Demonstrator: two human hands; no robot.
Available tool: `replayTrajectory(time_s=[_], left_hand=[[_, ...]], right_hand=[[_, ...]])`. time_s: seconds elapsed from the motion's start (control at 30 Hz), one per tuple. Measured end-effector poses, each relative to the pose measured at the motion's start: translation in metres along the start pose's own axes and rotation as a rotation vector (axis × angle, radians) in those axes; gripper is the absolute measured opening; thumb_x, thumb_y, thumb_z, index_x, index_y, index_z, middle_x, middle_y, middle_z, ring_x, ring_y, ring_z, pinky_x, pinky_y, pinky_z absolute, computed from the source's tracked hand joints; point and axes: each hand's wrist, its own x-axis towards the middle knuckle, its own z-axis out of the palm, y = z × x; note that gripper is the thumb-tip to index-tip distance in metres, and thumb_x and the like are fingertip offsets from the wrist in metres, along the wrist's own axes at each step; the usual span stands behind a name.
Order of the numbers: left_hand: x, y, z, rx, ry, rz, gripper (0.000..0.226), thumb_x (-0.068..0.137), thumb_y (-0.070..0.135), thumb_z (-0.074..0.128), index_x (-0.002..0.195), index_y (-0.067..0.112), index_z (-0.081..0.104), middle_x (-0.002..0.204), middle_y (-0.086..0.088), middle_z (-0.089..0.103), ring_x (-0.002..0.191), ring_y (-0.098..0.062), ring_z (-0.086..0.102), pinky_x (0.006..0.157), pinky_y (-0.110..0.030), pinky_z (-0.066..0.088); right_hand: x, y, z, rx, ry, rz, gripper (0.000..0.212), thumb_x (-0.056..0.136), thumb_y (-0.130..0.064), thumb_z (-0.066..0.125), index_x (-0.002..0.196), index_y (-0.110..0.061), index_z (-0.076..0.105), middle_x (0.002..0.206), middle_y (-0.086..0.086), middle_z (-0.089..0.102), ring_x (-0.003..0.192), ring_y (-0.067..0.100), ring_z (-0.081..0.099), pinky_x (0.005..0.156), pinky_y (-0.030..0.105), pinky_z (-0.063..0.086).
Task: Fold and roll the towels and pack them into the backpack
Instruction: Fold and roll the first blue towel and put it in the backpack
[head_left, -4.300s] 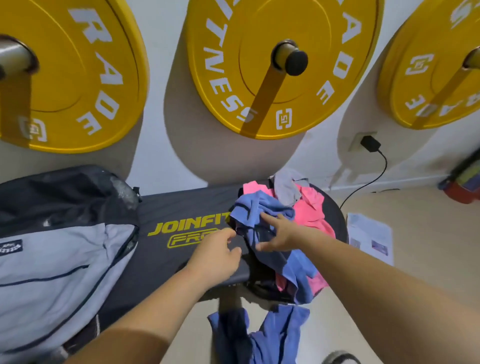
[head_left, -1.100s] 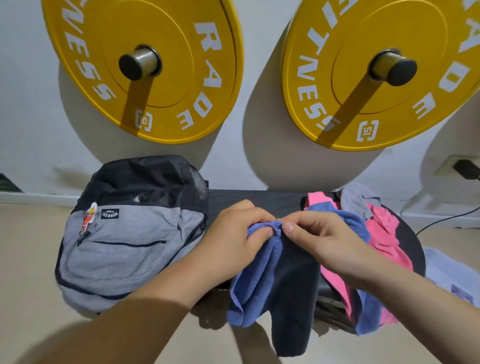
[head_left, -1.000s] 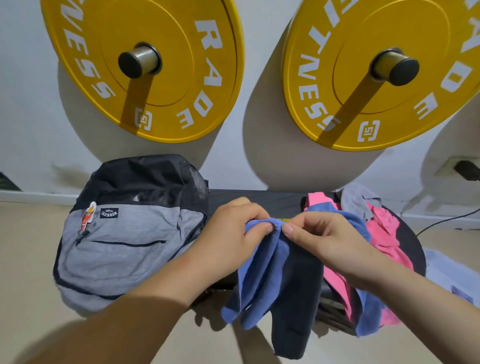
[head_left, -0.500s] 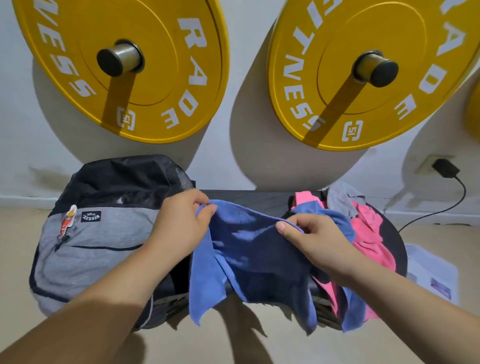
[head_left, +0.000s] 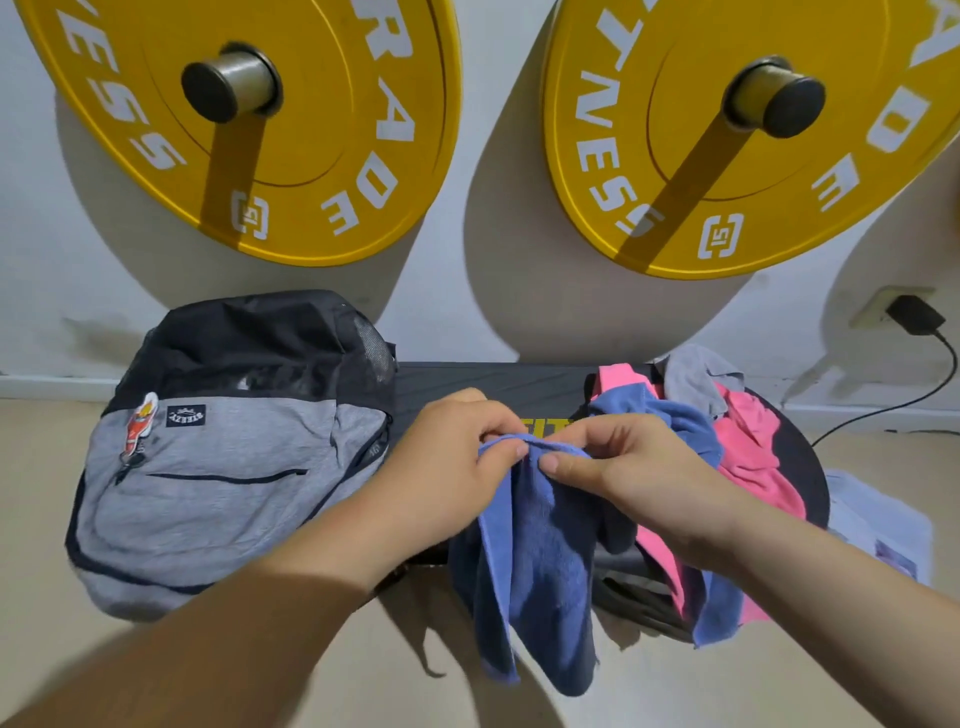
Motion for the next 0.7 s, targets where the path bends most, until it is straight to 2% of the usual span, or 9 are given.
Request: replayTrajectory(time_s=[0.1,0.17,0.2,0.3,0.4,0.43,0.57,0.63,0.7], left_hand=[[0.007,-0.009,-0.01,0.028,0.123,-0.057,0.012,0.092,0.017,0.069,0.089,0.028,0.074,0.086,0.007,0.063,0.082,-0.005,0.059,0.074,-0.015,0.042],[0.01,-0.018,-0.019,0.014,0.195,-0.142,0.013,0.092,0.015,0.069,0.086,0.026,0.074,0.084,0.005,0.065,0.081,-0.004,0.059,0.071,-0.009,0.039],[0.011,-0.023,-0.021,0.003,0.215,-0.189,0.012,0.091,0.014,0.069,0.086,0.024,0.074,0.081,0.006,0.065,0.078,-0.004,0.058,0.069,-0.009,0.039],[0.008,-0.025,-0.02,-0.169,0.217,-0.364,0.011,0.091,0.014,0.071,0.09,0.024,0.075,0.077,0.007,0.068,0.07,-0.002,0.059,0.066,-0.015,0.042],[0.002,-0.002,-0.014,-0.423,0.196,-0.417,0.02,0.087,0.017,0.078,0.104,0.026,0.075,0.091,0.001,0.072,0.088,-0.01,0.07,0.072,-0.007,0.048],[0.0,0.006,-0.011,-0.496,0.171,-0.413,0.022,0.087,0.016,0.079,0.106,0.026,0.075,0.094,0.0,0.074,0.091,-0.01,0.071,0.076,-0.007,0.051],[0.001,0.016,-0.006,-0.814,0.125,-0.57,0.026,0.086,0.006,0.078,0.108,0.019,0.075,0.102,-0.007,0.079,0.1,-0.021,0.075,0.099,-0.041,0.057],[0.004,0.016,-0.007,-0.982,0.14,-0.664,0.032,0.087,-0.002,0.074,0.115,0.012,0.071,0.104,-0.011,0.078,0.097,-0.024,0.075,0.094,-0.039,0.058],[0.004,0.019,-0.009,-1.112,0.153,-0.676,0.035,0.088,-0.009,0.069,0.119,0.008,0.068,0.107,-0.014,0.077,0.093,-0.023,0.076,0.084,-0.033,0.059]], right_hand=[[0.004,0.008,-0.006,-0.023,0.066,0.004,0.022,0.091,-0.018,0.075,0.074,-0.006,0.068,0.064,-0.001,0.064,0.059,0.016,0.057,0.058,0.032,0.044],[0.005,0.01,-0.008,0.077,0.106,0.016,0.017,0.088,-0.022,0.078,0.081,-0.007,0.074,0.081,0.006,0.076,0.078,0.022,0.072,0.076,0.039,0.056],[0.006,0.011,-0.008,0.162,0.13,0.02,0.018,0.085,-0.024,0.08,0.084,-0.006,0.075,0.089,0.014,0.077,0.086,0.03,0.073,0.084,0.045,0.056],[0.008,0.006,-0.006,0.318,0.153,-0.01,0.01,0.089,-0.017,0.075,0.082,-0.009,0.076,0.086,0.019,0.075,0.079,0.028,0.068,0.076,0.038,0.055],[0.004,-0.004,0.001,0.338,0.107,-0.003,0.018,0.095,-0.018,0.067,0.081,-0.008,0.072,0.071,0.008,0.07,0.061,0.017,0.062,0.054,0.023,0.048],[0.002,-0.007,0.003,0.348,0.099,0.007,0.019,0.096,-0.02,0.067,0.085,-0.005,0.072,0.072,0.008,0.071,0.061,0.016,0.062,0.052,0.022,0.048],[0.001,-0.007,0.009,0.287,0.229,-0.074,0.014,0.094,-0.023,0.071,0.089,-0.01,0.071,0.085,0.018,0.074,0.073,0.021,0.067,0.065,0.034,0.053],[0.001,-0.007,0.009,0.1,0.329,-0.143,0.012,0.094,-0.022,0.07,0.087,-0.012,0.071,0.088,0.019,0.072,0.073,0.019,0.064,0.071,0.04,0.053],[-0.001,-0.007,0.012,0.079,0.319,-0.136,0.012,0.094,-0.02,0.069,0.086,-0.011,0.071,0.087,0.027,0.066,0.069,0.02,0.061,0.067,0.044,0.055]])
